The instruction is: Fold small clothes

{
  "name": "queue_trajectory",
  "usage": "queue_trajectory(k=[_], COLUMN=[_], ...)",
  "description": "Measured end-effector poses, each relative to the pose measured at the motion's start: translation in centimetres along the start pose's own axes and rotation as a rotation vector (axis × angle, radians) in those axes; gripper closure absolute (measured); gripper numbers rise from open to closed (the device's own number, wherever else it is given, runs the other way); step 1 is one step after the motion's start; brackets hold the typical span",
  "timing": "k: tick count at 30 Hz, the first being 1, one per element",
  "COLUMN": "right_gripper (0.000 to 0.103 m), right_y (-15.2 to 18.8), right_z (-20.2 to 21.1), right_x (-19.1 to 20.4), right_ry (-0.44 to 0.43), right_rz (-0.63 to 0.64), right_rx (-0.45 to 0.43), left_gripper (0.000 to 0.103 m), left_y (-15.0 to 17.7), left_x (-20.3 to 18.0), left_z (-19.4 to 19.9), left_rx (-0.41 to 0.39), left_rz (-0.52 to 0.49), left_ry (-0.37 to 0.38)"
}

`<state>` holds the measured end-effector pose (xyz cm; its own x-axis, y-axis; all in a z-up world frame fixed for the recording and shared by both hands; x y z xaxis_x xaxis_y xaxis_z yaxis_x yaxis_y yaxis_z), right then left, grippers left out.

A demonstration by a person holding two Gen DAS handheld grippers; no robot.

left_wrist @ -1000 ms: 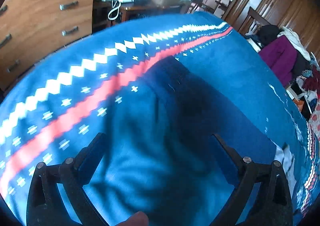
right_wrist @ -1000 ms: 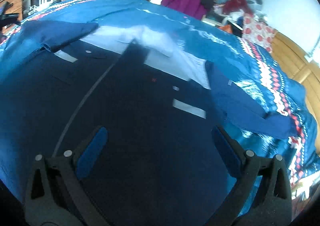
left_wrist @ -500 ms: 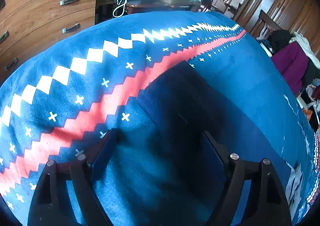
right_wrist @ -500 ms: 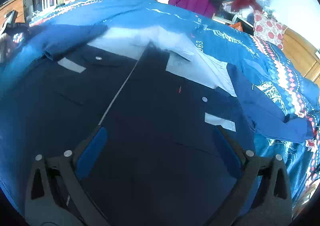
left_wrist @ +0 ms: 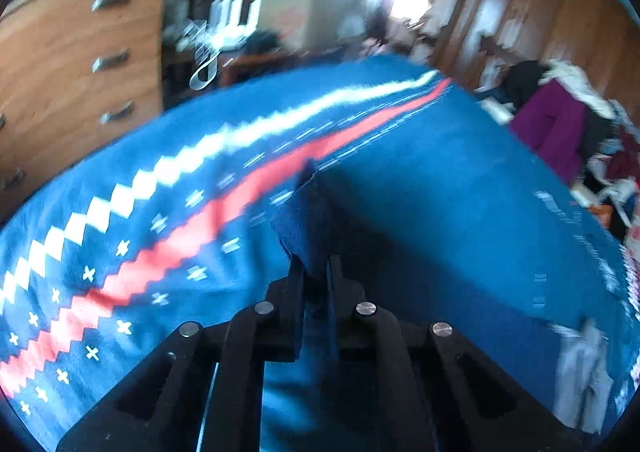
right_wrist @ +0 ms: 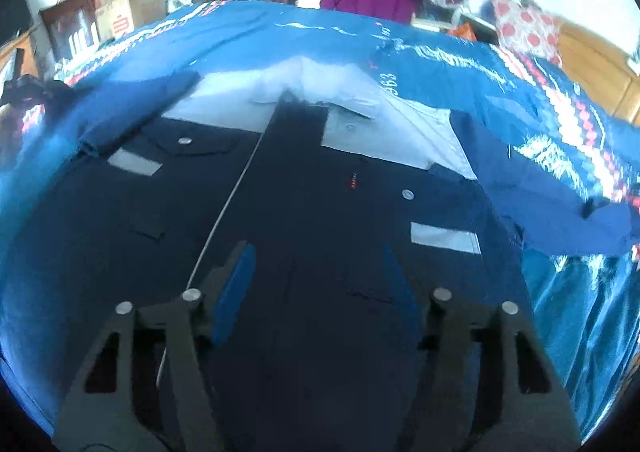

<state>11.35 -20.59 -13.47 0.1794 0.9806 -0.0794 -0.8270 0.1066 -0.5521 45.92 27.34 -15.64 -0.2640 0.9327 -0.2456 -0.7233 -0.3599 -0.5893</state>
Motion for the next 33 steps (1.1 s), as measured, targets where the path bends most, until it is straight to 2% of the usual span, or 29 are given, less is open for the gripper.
queue_trajectory(k=[3, 5, 8, 9, 12, 14, 15, 17, 19, 21, 23, 26, 27, 30, 32, 33], right_gripper=[0.042, 0.042, 0.043, 0.043, 0.043, 0.043, 0.042, 0.042, 0.042, 0.042, 0.042, 0.041, 0.041, 0.039, 0.028, 0.028], right_y=[0.1, 0.4, 1.1, 1.4, 2.5, 3.7, 4.2, 5.2, 6.0, 6.5, 6.6, 6.2, 5.3, 1.7, -1.4, -2.3], right_z=[0.1, 0.3, 0.6, 0.6, 0.8, 0.6, 0.4, 0.0, -0.2, -0.3, -0.5, -1.2, -1.4, -2.0, -3.8, -4.5], right_x=[-1.7, -3.3, -5.9, -6.6, -9.3, -11.5, -12.3, -13.9, -15.2, -16.1, -16.5, -16.6, -16.6, -16.3, -16.1, -16.0], right_ry=[-0.027, -0.041, -0.049, -0.048, -0.041, -0.023, -0.018, -0.009, -0.007, -0.006, -0.014, -0.073, -0.114, -0.268, -0.436, -0.471], right_rz=[-0.064, -0.112, -0.171, -0.188, -0.240, -0.278, -0.294, -0.320, -0.340, -0.347, -0.352, -0.377, -0.384, -0.405, -0.443, -0.453], right_rx=[0.002, -0.002, -0.004, -0.003, 0.003, 0.016, 0.026, 0.049, 0.066, 0.072, 0.075, 0.077, 0.067, 0.041, 0.063, 0.066], left_gripper=[0.096, 0.096, 0.096, 0.096, 0.096, 0.094, 0.094, 0.088, 0.088, 0.088, 0.087, 0.082, 0.081, 0.076, 0.073, 0.072], left_y=[-0.3, 0.3, 3.3, 5.1, 10.2, 15.6, 17.4, 23.4, 28.4, 31.8, 33.0, 30.9, 29.1, 24.9, 22.5, 21.1], left_x=[-6.8, -12.6, -22.1, -26.1, -33.9, -39.6, -41.2, -45.1, -47.4, -48.0, -47.6, -45.1, -44.0, -39.1, -36.0, -33.9], left_z=[4.5, 7.5, 11.3, 12.4, 13.2, 12.3, 11.8, 9.5, 7.2, 7.7, 9.0, 10.2, 10.8, 11.3, 11.6, 11.6], left_rx=[-0.076, -0.103, -0.106, -0.085, -0.006, 0.096, 0.126, 0.268, 0.421, 0.463, 0.461, 0.432, 0.406, 0.341, 0.300, 0.268], left_rz=[-0.147, -0.255, -0.402, -0.444, -0.511, -0.553, -0.569, -0.618, -0.656, -0.681, -0.699, -0.677, -0.647, -0.553, -0.511, -0.489], left_ry=[0.093, 0.183, 0.330, 0.404, 0.551, 0.633, 0.646, 0.671, 0.672, 0.672, 0.698, 0.713, 0.702, 0.663, 0.634, 0.607])
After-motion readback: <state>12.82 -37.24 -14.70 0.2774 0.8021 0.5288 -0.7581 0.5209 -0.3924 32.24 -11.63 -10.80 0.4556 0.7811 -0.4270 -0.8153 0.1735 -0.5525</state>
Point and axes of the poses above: each gripper's, at about its wrist camera, not at the fingertips, and z roughly against the way its jaws point, x to its left, y to its underside, the point moved 4 cm from there along -z, roughly the way its jaws point, and after that the axes turned 7 degrees about x, right-handed, at the moved point
